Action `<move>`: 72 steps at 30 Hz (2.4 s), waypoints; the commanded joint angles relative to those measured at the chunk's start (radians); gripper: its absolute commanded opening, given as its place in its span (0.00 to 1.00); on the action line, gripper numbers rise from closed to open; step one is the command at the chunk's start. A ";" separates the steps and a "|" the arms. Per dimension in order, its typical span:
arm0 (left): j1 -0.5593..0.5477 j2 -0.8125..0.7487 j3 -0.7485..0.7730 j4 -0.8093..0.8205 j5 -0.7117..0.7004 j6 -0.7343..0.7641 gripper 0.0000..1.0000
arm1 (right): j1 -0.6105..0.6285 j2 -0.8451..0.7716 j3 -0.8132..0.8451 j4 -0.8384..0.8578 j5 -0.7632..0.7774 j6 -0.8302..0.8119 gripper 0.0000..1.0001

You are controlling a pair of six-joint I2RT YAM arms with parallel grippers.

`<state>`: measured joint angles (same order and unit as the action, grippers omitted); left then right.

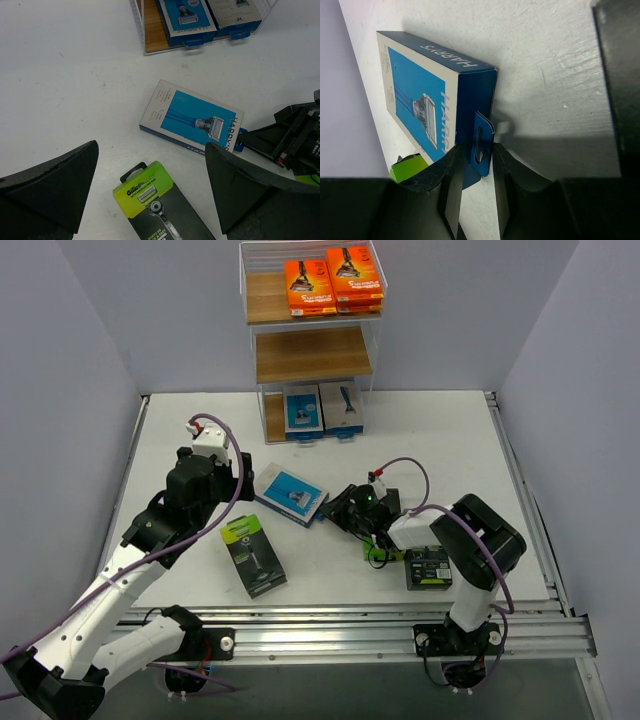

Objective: Place and organize the shaving razors onto the shelf
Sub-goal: Grab a shaving razor with the right arm

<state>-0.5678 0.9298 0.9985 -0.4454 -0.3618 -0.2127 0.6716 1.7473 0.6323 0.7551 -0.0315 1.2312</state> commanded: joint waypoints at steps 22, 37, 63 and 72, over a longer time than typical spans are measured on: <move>-0.006 -0.008 0.002 0.037 0.029 0.001 0.96 | 0.008 0.106 0.000 0.076 0.018 0.109 0.16; -0.007 -0.005 0.002 0.036 0.026 0.001 0.96 | 0.006 0.121 -0.002 0.179 0.025 0.143 0.05; -0.018 -0.009 -0.003 0.036 -0.008 0.007 0.96 | -0.043 -0.100 0.072 -0.132 0.071 -0.246 0.00; -0.021 0.037 -0.001 0.034 -0.022 0.012 0.96 | -0.127 -0.227 0.176 -0.323 -0.116 -0.390 0.00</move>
<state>-0.5819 0.9535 0.9985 -0.4450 -0.3656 -0.2127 0.5602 1.6173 0.7200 0.5385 -0.0917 0.9363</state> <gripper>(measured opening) 0.966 0.009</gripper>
